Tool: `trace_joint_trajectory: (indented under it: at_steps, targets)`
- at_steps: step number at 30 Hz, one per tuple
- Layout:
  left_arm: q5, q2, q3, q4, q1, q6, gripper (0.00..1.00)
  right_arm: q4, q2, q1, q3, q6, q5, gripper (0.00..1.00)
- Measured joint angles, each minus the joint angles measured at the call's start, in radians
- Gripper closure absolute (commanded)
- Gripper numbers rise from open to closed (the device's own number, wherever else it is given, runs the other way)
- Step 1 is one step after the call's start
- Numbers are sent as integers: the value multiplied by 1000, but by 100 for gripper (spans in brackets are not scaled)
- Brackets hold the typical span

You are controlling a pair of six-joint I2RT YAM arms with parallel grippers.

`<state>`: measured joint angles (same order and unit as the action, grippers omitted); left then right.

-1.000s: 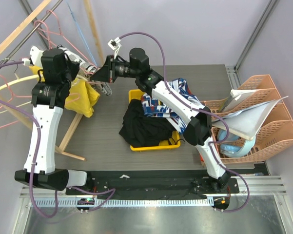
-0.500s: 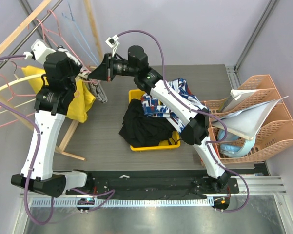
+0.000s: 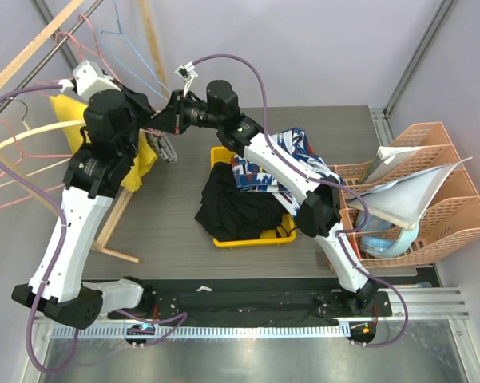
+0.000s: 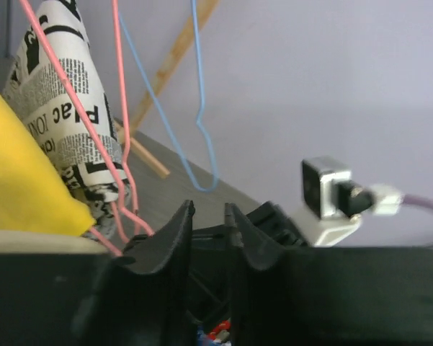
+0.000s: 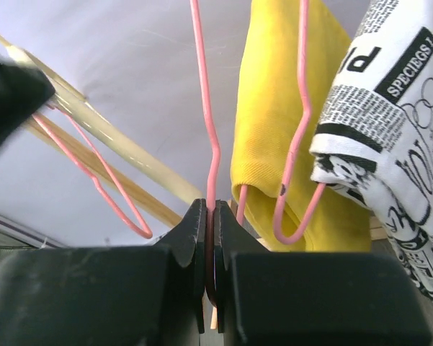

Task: Remove the trousers from the hanger
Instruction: Grab a hanger with trousers on it with the left arm

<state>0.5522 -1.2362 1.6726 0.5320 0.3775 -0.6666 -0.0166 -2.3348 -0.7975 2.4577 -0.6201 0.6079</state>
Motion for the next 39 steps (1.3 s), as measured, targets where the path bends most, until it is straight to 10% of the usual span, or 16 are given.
trace_joint_trajectory:
  at_steps: [3,10,30,39]
  targets:
    - [-15,-85,249,117,-31,-91,49,9,0,-5,-6,13,-12,99]
    - [-98,-177,445,357,-158,-266,47,45,5,0,-39,23,0,99]
    - [-85,-218,375,534,-226,-488,44,38,90,6,-129,24,75,99]
    - [-82,-199,239,363,-246,-429,62,42,90,10,-129,24,88,99]
